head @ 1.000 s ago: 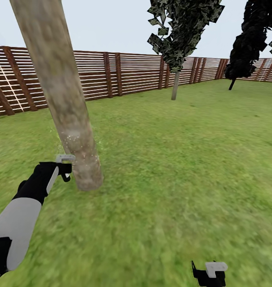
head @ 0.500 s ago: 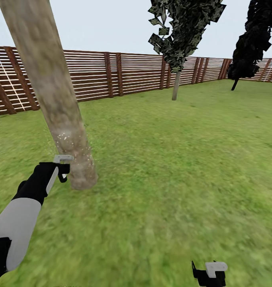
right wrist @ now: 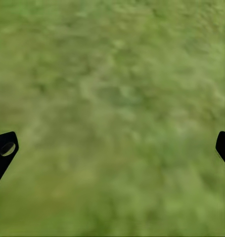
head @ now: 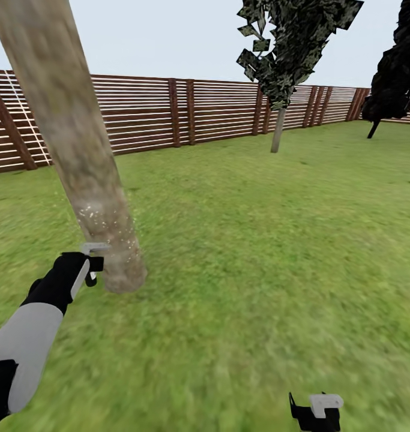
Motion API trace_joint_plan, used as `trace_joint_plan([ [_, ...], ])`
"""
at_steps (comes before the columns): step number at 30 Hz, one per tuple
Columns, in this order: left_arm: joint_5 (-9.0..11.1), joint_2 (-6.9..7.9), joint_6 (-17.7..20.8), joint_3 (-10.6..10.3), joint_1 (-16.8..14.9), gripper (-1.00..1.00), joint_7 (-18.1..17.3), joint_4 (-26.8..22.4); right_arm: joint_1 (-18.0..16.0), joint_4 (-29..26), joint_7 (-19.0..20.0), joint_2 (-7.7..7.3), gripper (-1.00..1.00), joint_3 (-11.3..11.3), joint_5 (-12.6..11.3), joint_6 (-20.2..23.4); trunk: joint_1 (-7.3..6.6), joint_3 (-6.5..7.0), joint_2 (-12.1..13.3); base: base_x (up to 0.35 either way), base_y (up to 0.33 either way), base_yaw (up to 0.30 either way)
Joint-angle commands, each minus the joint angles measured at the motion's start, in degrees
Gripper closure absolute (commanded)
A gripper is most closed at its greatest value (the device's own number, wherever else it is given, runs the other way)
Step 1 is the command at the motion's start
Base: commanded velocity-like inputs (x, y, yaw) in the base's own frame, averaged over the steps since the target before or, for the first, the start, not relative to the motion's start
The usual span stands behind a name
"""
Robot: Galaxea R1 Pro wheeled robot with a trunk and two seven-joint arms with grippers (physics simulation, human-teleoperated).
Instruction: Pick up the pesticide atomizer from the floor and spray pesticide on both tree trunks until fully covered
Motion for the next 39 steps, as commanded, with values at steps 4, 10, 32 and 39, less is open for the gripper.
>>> trace_joint_plan([
  [4, -0.1, -0.28, 0.1, 0.0, 0.1, 1.00, 0.2, 0.0, 0.0, 0.0, 0.0, 0.01, -1.00, 0.0, 0.0, 0.0, 0.00, 0.00, 0.0, 0.269, -0.169, 0.145],
  [10, -0.3, 2.80, -0.1, 0.4, 2.1, 1.00, 0.2, 0.1, 0.0, 0.0, 0.1, 0.01, -1.00, 0.0, 0.0, 0.0, 0.00, 0.00, 0.0, 0.266, -0.169, 0.274],
  [32, -0.2, -2.15, -6.2, 0.3, 7.8, 1.00, 0.2, 2.3, 0.0, 0.0, 0.1, 0.01, -1.00, 0.0, 0.0, 0.0, 0.00, 0.00, 0.0, 0.136, -0.144, 0.079],
  [39, -0.2, -2.73, -6.3, 0.1, 7.9, 1.00, 0.2, 2.4, 0.0, 0.0, 0.1, 0.01, -1.00, 0.0, 0.0, 0.0, 0.00, 0.00, 0.0, 0.113, -0.236, 0.000],
])
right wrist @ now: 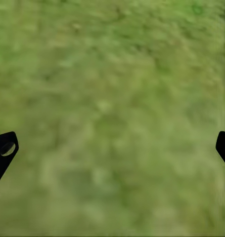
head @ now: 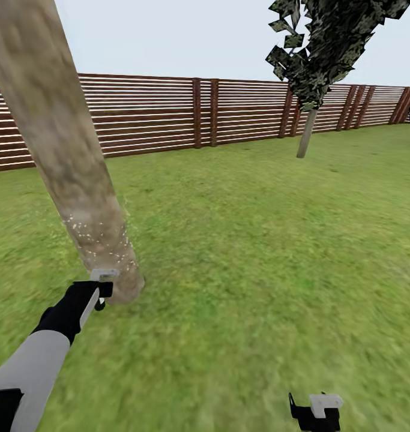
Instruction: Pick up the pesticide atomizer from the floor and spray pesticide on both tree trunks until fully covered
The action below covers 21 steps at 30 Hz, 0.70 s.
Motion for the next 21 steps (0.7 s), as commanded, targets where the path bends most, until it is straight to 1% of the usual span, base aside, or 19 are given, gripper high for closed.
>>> trace_joint_plan([
  [1, 0.0, 0.37, 0.0, 0.1, 0.1, 1.00, 0.0, 0.1, 0.0, 0.0, 0.0, 0.00, -1.00, 0.0, 0.0, 0.0, 0.00, 0.00, 0.0, 0.195, -0.208, 0.000],
  [3, -0.1, 1.36, 0.0, 0.4, 0.4, 1.00, 0.0, 0.9, 0.0, 0.0, 0.0, 0.00, -1.00, 0.0, 0.0, 0.0, 0.00, 0.00, 0.0, 0.082, -0.247, 0.000],
  [5, -0.1, 2.98, 0.0, 0.5, 1.3, 1.00, 0.0, 1.1, 0.0, 0.0, 0.0, 0.00, -1.00, 0.0, 0.0, 0.0, 0.00, 0.00, 0.0, -0.099, -0.228, 0.000],
  [6, -0.1, 4.07, -0.1, 0.5, 2.5, 1.00, 0.1, 1.1, 0.0, 0.0, 0.0, 0.00, -1.00, 0.0, 0.0, 0.0, 0.00, 0.00, 0.0, -0.257, -0.156, 0.000],
  [9, -0.1, 4.95, -0.1, 0.5, 3.6, 1.00, 0.0, 1.1, 0.0, 0.0, 0.0, 0.00, -1.00, 0.0, 0.0, 0.0, 0.00, 0.00, 0.0, -0.283, -0.142, 0.000],
  [11, 0.0, 5.06, -0.9, 0.2, 5.4, 1.00, -0.5, 1.2, 0.0, 0.0, 0.0, 0.00, -1.00, 0.0, 0.0, 0.0, 0.00, 0.00, 0.0, -0.293, -0.135, 0.000],
  [12, 0.1, 5.00, -4.8, -0.1, 6.6, 1.00, -1.3, 1.2, 0.0, -0.1, 0.0, 0.04, -1.00, 0.0, 0.0, 0.0, 0.00, 0.00, 0.0, -0.294, -0.134, 0.000],
  [13, 0.0, 4.93, -6.1, -0.3, 7.0, 1.00, -2.2, 1.2, 0.0, -0.1, 0.0, 0.06, -1.00, 0.0, 0.0, 0.0, 0.00, 0.00, 0.0, -0.294, -0.134, 0.000],
  [14, -0.3, 4.96, -7.4, -1.5, 7.9, 1.00, -5.2, 1.2, 0.0, -0.2, 0.1, 0.03, -1.00, 0.1, 0.0, 0.0, 0.00, 0.00, 0.0, -0.294, -0.134, 0.000],
  [15, -2.3, 5.24, -9.2, -4.4, 9.3, 1.00, -11.9, 1.1, 0.0, -0.4, 0.2, 0.03, -1.00, 0.2, 0.2, 0.1, 0.00, 0.00, 0.0, -0.285, -0.139, 0.000],
  [16, -4.8, 5.70, -12.3, -6.1, 10.2, 1.00, -17.7, 1.2, 0.0, -0.6, 0.3, 0.06, -1.00, 0.5, 0.5, 0.2, 0.00, 0.00, 0.0, -0.242, -0.138, 0.000],
  [17, -6.6, 5.94, -15.1, -6.7, 10.4, 1.00, -21.5, 1.5, 0.0, -1.2, 0.3, 0.12, -1.00, 1.5, 1.6, 0.3, 0.00, 0.00, 0.0, -0.200, -0.119, 0.000],
  [18, -8.5, 6.14, -17.5, -7.0, 10.6, 1.00, -25.4, 2.3, 0.0, -2.6, 0.3, 0.15, -1.00, 3.0, 3.5, 0.4, 0.00, 0.00, 0.0, -0.167, -0.099, 0.000],
  [19, -10.8, 6.27, -19.3, -7.1, 10.6, 1.00, -30.6, 3.1, 0.0, -5.2, 0.3, 0.16, -1.00, 4.4, 5.8, 0.9, 0.00, 0.00, 0.0, -0.148, -0.083, 0.000],
  [20, -13.9, 6.33, -21.0, -7.2, 10.7, 1.00, -36.5, 3.5, 0.0, -8.2, 0.4, 0.22, -1.00, 5.2, 7.7, 2.6, 0.00, 0.00, 0.0, -0.114, -0.037, 0.000],
  [21, -17.7, 6.30, -23.2, -7.3, 10.7, 1.00, -42.4, 3.7, 0.0, -11.5, 0.6, 0.31, -1.00, 5.7, 9.2, 5.5, 0.00, 0.00, 0.0, -0.078, -0.023, 0.000],
])
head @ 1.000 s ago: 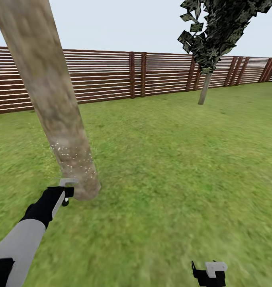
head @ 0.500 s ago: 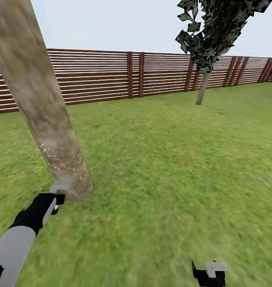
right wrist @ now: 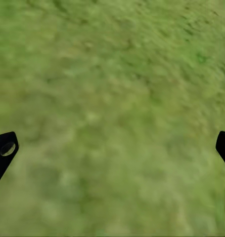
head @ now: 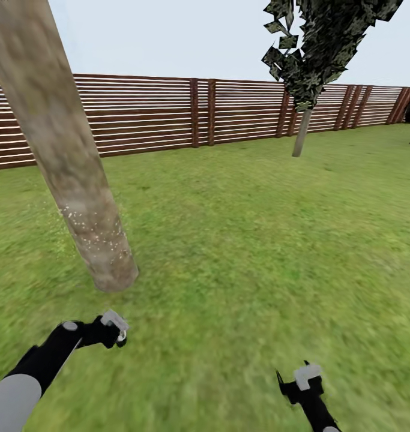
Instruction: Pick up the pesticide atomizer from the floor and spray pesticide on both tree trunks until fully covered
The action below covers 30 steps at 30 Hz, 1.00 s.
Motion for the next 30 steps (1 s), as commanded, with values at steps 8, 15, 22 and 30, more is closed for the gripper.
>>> trace_joint_plan([
  [8, -13.2, -1.41, -6.3, -3.4, -0.1, 1.00, -24.5, -0.1, -6.8, -12.5, 33.6, 0.46, -1.00, 0.6, 5.2, 15.8, 0.00, 0.00, 0.0, -0.009, -0.003, 0.000],
  [15, -14.5, -1.84, -7.0, -4.3, 0.4, 1.00, -24.4, 0.0, -9.0, -14.0, 37.8, 2.52, -1.00, 1.0, 5.9, 16.4, 0.00, 0.00, 0.0, 0.000, 0.000, 0.000],
  [22, -15.0, -3.83, -7.0, -4.9, 0.4, 1.00, -24.4, 0.1, -9.0, -14.0, 38.7, 3.97, -1.00, 1.9, 6.1, 16.3, 0.00, 0.00, 0.0, 0.000, 0.000, 0.000],
  [30, -15.2, -7.50, -6.8, -10.2, 0.4, 1.00, -24.8, 0.0, -9.0, -16.8, 46.8, 4.34, 1.00, 11.7, 6.0, 16.2, 0.00, 0.00, 0.0, 0.000, 0.000, 0.000],
])
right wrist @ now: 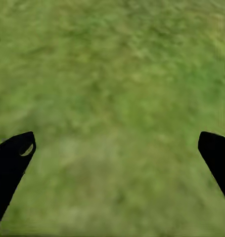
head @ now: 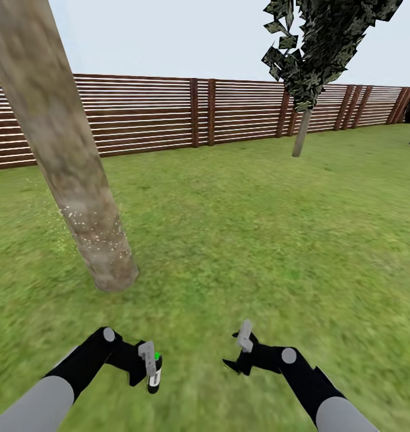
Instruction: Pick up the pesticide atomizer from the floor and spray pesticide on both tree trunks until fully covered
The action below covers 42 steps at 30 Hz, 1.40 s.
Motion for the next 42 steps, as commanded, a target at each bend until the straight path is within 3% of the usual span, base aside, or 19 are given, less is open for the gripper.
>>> trace_joint_plan([
  [1, -0.1, -0.48, 0.0, -0.1, 0.0, 1.00, 0.0, 0.0, 0.0, 0.0, 0.1, 0.00, 1.00, 0.3, 0.0, 0.0, 0.00, 0.00, 0.0, 0.000, 0.000, 0.000],
  [3, -0.1, -1.70, 0.2, -0.5, -0.1, 1.00, 0.0, 0.0, 0.0, -0.1, 0.2, 0.00, 1.00, 0.5, 0.0, 0.0, 0.00, 0.00, 0.0, 0.000, 0.000, 0.000],
  [6, -0.1, -2.85, 0.7, -4.0, -0.2, 1.00, 0.0, -0.1, 0.0, -0.1, 0.3, 0.13, 1.00, 0.7, 0.0, 0.0, 0.00, 0.00, 0.0, 0.000, 0.000, 0.000],
  [8, -0.1, -3.73, 0.8, -4.9, -0.3, 1.00, 0.1, -0.1, 0.0, -0.8, 2.6, 1.84, 1.00, 1.8, 0.0, -0.1, 0.00, 0.00, 0.0, 0.000, 0.000, 0.000],
  [11, -0.1, -4.26, 0.9, -5.0, -0.3, 1.00, 0.5, -0.1, 0.0, -4.8, 6.6, 2.53, 1.00, 3.6, -0.1, 0.1, 0.00, 0.00, 0.0, 0.000, 0.000, 0.000],
  [15, -0.1, -5.64, 0.9, -5.1, -0.4, 1.00, 0.6, -0.1, 0.0, -5.4, 8.3, 3.96, 1.00, 3.8, 0.0, 0.1, 0.00, 0.00, 0.0, 0.000, 0.000, 0.000],
  [20, -0.3, -6.66, 0.9, -5.1, -0.5, 1.00, 1.1, -0.4, 0.0, -6.5, 10.4, 4.13, 1.00, 3.8, -0.1, 0.1, 0.00, 0.00, 0.0, 0.000, 0.000, 0.000],
  [26, -0.2, -8.02, 0.9, -5.1, -0.4, 1.00, 4.3, -0.3, 0.0, -6.8, 10.6, 4.22, 1.00, 3.9, -0.1, 0.1, 0.00, 0.00, 0.0, 0.000, 0.000, 0.000],
  [42, 0.1, -10.94, 0.7, -4.7, -0.3, 1.00, 6.9, -0.2, 0.0, -6.8, 10.7, 4.42, 1.00, 3.9, -0.2, 0.1, 0.00, 0.00, 0.0, 0.000, 0.000, 0.000],
])
